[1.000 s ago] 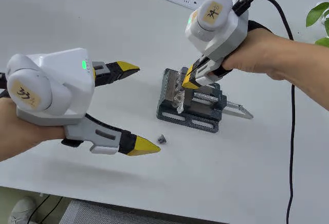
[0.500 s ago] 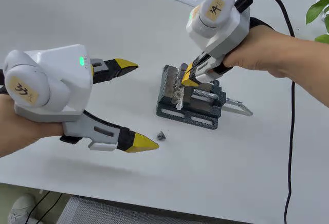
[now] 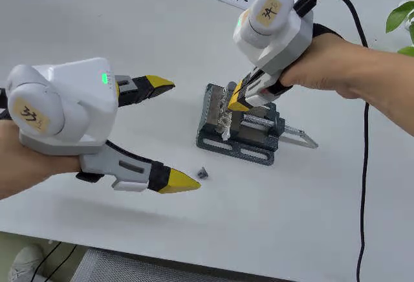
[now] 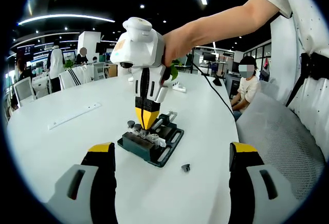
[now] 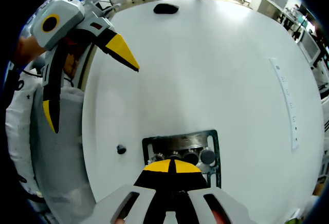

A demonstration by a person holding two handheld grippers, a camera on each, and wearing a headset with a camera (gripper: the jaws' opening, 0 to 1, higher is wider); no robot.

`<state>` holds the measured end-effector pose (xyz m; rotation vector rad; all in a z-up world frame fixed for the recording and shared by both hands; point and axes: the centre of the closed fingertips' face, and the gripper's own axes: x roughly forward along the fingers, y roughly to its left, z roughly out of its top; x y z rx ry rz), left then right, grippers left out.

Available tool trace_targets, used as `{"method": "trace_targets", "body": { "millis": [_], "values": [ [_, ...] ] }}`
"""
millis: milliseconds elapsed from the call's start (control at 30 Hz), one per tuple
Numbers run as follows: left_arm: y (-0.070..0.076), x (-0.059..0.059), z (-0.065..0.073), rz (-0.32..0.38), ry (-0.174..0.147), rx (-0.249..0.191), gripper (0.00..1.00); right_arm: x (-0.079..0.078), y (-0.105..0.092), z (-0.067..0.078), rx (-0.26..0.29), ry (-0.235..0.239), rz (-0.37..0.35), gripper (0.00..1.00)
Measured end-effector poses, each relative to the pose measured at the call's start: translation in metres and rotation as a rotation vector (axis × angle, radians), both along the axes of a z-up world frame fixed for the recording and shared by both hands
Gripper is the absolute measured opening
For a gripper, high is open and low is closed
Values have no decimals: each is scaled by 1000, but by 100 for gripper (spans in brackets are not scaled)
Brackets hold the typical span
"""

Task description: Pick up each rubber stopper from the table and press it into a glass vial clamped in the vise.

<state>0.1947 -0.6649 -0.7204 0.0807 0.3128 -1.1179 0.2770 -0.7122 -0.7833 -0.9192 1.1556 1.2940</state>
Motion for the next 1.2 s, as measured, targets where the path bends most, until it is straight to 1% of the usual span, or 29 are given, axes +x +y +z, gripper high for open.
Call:
{"method": "trace_targets", "body": {
  "millis": [133,233,333,833,1200],
  "values": [
    [-1,0,0,-4,-2,1,91,-1,1,0,3,11,-11,0],
    [0,0,0,-4,-1,-2,91,-2,1,0,-3,4,-3,0],
    [0,0,0,-3,-1,-2,91,1,0,-1,-7,5,-4,0],
    [-1,0,0,-4,-1,-5,91,-2,1,-1,-16,5,-11,0],
    [-2,0,1,-5,-2,-7,90,-4,2,-1,-26,3,-2,0]
  ]
}}
